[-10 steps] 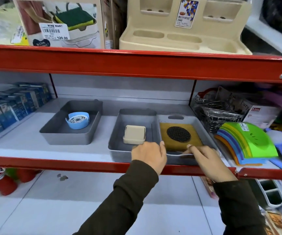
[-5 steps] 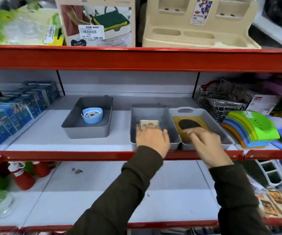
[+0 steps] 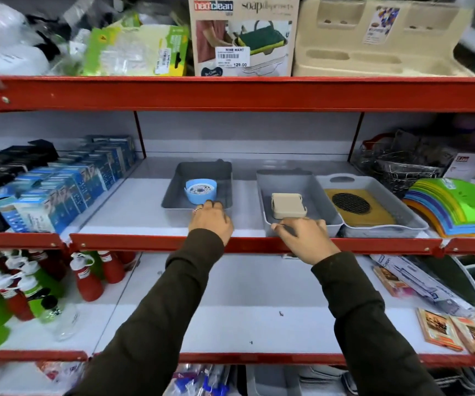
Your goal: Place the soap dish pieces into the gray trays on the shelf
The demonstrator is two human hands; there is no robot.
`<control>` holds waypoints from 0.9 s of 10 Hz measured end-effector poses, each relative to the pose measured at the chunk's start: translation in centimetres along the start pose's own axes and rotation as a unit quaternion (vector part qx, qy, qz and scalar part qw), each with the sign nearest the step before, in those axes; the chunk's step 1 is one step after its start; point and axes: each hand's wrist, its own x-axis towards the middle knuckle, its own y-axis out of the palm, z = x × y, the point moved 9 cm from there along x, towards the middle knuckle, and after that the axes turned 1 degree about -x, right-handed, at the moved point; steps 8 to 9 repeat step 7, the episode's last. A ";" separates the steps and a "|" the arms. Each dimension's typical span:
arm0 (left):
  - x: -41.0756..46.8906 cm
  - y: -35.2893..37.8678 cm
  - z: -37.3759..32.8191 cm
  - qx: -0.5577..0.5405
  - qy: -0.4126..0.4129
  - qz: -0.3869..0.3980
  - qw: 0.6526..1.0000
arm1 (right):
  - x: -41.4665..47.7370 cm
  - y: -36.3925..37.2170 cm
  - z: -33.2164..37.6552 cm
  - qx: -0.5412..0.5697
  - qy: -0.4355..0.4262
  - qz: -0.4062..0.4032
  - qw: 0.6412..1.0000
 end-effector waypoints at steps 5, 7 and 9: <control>-5.0 0.9 -6.4 -0.001 0.055 0.043 0.998 | 0.1 0.0 0.6 -0.014 0.010 0.007 1.000; -5.5 -2.0 -6.5 -0.021 0.066 -0.013 0.998 | -1.0 -4.1 3.4 -0.031 -0.044 -0.107 0.993; -5.5 -2.0 -6.5 -0.021 0.066 -0.013 0.998 | -1.0 -4.1 3.4 -0.031 -0.044 -0.107 0.993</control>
